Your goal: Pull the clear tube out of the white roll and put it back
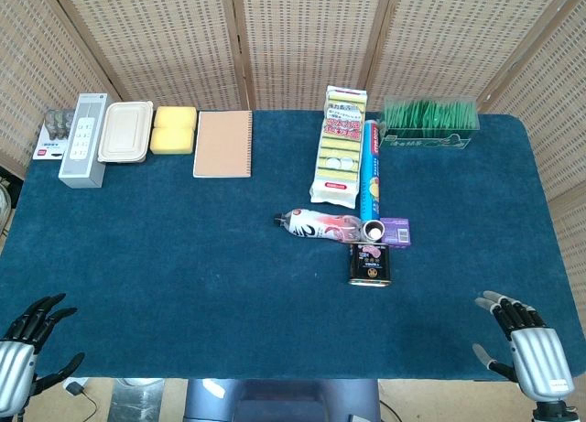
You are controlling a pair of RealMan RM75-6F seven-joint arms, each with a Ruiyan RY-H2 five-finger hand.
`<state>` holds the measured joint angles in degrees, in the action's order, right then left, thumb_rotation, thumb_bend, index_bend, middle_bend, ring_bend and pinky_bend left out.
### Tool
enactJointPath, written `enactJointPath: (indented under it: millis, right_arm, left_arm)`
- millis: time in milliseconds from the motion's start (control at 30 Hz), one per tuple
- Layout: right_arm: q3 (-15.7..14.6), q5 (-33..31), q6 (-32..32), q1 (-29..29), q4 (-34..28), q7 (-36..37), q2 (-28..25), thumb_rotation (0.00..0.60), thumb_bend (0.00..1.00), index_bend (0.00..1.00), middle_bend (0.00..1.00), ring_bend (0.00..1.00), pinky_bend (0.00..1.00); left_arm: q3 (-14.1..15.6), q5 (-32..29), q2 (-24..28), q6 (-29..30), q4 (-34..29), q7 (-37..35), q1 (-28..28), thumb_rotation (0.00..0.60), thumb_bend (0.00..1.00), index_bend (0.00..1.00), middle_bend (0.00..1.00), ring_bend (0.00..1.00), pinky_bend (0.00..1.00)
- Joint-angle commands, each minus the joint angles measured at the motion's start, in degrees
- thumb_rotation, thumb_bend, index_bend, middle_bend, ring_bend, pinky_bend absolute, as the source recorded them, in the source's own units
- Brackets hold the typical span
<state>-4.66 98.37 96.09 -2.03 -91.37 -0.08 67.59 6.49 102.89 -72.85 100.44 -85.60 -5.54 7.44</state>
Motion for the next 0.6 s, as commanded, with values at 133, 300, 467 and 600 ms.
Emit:
enactJointPath:
  millis: [133, 300, 467, 600]
  right_arm:
    - [0.17, 0.04, -0.43, 0.03, 0.02, 0.32, 0.00, 0.600, 0.25, 0.26, 0.24, 0.25, 0.27]
    - [0.42, -0.02, -0.85, 0.15, -0.02, 0.70, -0.04, 0.600, 0.25, 0.26, 0.24, 0.25, 0.27]
    - [1.11, -0.04, -1.52, 0.78, -0.87, 1.09, 0.23, 0.600, 0.25, 0.26, 0.25, 0.25, 0.28]
    - [2.83, -1.77, -4.23, 2.73, -1.65, 2.74, 1.38, 0.600, 0.25, 0.26, 0.26, 0.28, 0.30]
  left_arm:
    - [0.73, 1.21, 0.25, -1.45, -0.71, 2.21, -0.69, 0.600, 0.18, 0.24, 0.15, 0.12, 0.22]
    - [0.86, 1.82, 0.24, -1.32, -1.37, 3.27, -0.74, 0.600, 0.18, 0.24, 0.15, 0.12, 0.22]
    - [0.76, 1.72, -0.11, -0.98, -1.53, 2.97, -0.65, 0.600, 0.18, 0.23, 0.15, 0.12, 0.22]
    - [1.27, 2.19, -0.83, -1.58, -0.92, 2.27, -0.91, 0.600, 0.18, 0.23, 0.15, 0.12, 0.22]
